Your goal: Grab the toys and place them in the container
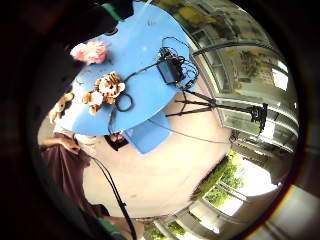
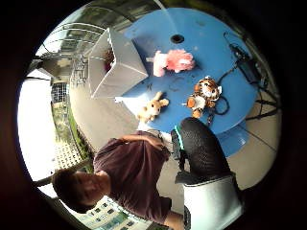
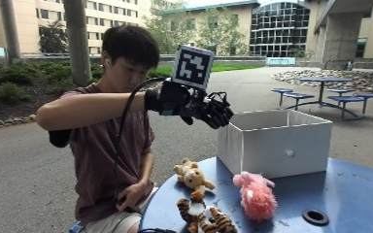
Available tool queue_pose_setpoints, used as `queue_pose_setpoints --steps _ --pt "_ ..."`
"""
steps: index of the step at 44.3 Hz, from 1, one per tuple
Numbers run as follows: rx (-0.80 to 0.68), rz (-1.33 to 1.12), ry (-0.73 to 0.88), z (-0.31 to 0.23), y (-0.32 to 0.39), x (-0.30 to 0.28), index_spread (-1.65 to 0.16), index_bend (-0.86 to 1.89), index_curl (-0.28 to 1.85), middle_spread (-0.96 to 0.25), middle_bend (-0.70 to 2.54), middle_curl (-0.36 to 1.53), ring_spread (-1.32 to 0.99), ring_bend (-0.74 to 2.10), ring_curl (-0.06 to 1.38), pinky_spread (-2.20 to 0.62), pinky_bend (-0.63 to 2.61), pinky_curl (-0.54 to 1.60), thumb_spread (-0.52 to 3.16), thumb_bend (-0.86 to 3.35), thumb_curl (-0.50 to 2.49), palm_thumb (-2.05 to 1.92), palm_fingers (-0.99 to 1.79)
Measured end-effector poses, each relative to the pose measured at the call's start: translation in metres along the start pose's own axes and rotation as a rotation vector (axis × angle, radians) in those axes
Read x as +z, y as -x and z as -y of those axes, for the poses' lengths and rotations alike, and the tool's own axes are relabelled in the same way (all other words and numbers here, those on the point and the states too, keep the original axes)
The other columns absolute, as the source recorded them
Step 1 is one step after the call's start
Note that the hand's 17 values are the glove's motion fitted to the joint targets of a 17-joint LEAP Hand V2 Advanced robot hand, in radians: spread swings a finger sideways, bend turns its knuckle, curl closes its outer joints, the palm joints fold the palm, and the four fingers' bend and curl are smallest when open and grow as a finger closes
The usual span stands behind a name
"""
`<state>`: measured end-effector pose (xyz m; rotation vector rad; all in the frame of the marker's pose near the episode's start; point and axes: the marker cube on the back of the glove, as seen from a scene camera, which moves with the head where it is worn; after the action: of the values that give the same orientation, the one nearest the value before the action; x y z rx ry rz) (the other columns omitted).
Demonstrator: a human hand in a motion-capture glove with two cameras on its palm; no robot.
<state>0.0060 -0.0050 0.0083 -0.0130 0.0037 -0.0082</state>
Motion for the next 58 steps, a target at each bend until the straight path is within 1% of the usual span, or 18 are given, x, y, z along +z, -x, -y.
queue_pose_setpoints --steps 7,16,21,26,33,34,35,36,38,40,41,43,48,53,54,55,56,58 --pt "-0.179 -0.059 0.055 0.01 -0.012 0.028 -0.17 0.02 0.0 -0.06 0.17 0.07 -0.09 0.52 0.13 -0.01 0.73 0.21 0.84 0.15 0.09 0.2 -0.06" --pt "-0.217 -0.12 0.202 0.031 -0.006 0.092 -0.21 0.06 0.03 -0.06 0.19 0.15 -0.11 0.59 0.18 -0.02 0.81 0.27 1.11 0.13 0.15 0.19 -0.14" --pt "-0.277 -0.247 0.34 0.043 -0.005 0.151 -0.22 0.06 0.05 -0.05 0.16 0.17 -0.1 0.52 0.17 -0.02 0.82 0.28 1.15 0.12 0.18 0.21 -0.28" --pt "-0.329 -0.304 0.401 0.058 -0.003 0.204 -0.23 0.07 0.07 -0.04 0.1 0.17 -0.06 0.36 0.15 -0.02 0.81 0.29 1.15 0.11 0.21 0.23 -0.44" --pt "-0.399 -0.16 0.337 0.082 0.01 0.253 -0.24 0.13 0.11 -0.02 0.05 0.15 -0.01 0.22 0.15 0.01 0.76 0.29 1.19 0.13 0.24 0.33 -0.41" --pt "-0.404 -0.145 0.311 0.085 0.012 0.256 -0.25 0.43 0.19 -0.02 -0.03 0.12 0.0 0.17 0.13 0.01 0.78 0.3 1.25 0.19 0.26 0.4 -0.14" --pt "-0.408 -0.136 0.284 0.088 0.013 0.258 -0.25 0.25 0.14 -0.02 0.03 0.13 0.0 0.2 0.15 0.02 0.78 0.3 1.24 0.17 0.25 0.38 -0.3" --pt "-0.412 -0.132 0.256 0.091 0.014 0.26 -0.23 0.59 0.25 -0.02 -0.03 0.11 0.0 0.16 0.13 0.01 0.78 0.3 1.28 0.21 0.27 0.44 0.01" --pt "-0.415 -0.121 0.192 0.096 0.015 0.263 -0.21 0.82 0.29 -0.03 0.02 0.1 -0.01 0.2 0.13 0.0 0.8 0.3 1.34 0.27 0.29 0.53 0.26" --pt "-0.41 -0.096 0.126 0.099 0.013 0.266 -0.18 0.92 0.31 -0.05 0.11 0.1 -0.03 0.23 0.12 -0.04 0.77 0.26 1.39 0.33 0.31 0.6 0.45" --pt "-0.405 -0.08 0.095 0.1 0.012 0.267 -0.16 0.94 0.32 -0.07 0.24 0.13 -0.07 0.29 0.14 -0.09 0.74 0.26 1.42 0.36 0.32 0.64 0.64" --pt "-0.39 -0.036 0.042 0.101 0.009 0.267 -0.14 0.96 0.34 -0.11 0.35 0.16 -0.11 0.34 0.14 -0.15 0.71 0.24 1.46 0.4 0.34 0.69 0.84" --pt "-0.318 0.057 -0.082 0.112 0.011 0.268 -0.08 1.16 0.44 -0.18 0.48 0.21 -0.19 0.43 0.2 -0.25 0.62 0.25 1.48 0.46 0.39 0.8 1.13" --pt "-0.247 0.077 -0.208 0.13 0.027 0.269 -0.04 1.28 0.52 -0.23 0.65 0.28 -0.26 0.56 0.27 -0.31 0.61 0.29 1.38 0.47 0.47 0.88 1.26" --pt "-0.235 0.073 -0.217 0.133 0.028 0.268 -0.04 1.27 0.53 -0.23 0.73 0.31 -0.27 0.61 0.28 -0.33 0.63 0.3 1.37 0.49 0.49 0.91 1.34" --pt "-0.223 0.068 -0.218 0.135 0.029 0.265 -0.03 1.3 0.54 -0.24 0.72 0.31 -0.27 0.61 0.29 -0.33 0.63 0.3 1.34 0.48 0.49 0.9 1.25" --pt "-0.209 0.064 -0.209 0.138 0.029 0.262 -0.03 1.27 0.54 -0.23 0.82 0.35 -0.29 0.67 0.31 -0.34 0.65 0.32 1.34 0.5 0.51 0.93 1.37" --pt "-0.172 0.067 -0.17 0.143 0.03 0.253 -0.03 1.24 0.55 -0.22 0.94 0.39 -0.3 0.78 0.35 -0.36 0.66 0.33 1.31 0.52 0.55 0.97 1.44"
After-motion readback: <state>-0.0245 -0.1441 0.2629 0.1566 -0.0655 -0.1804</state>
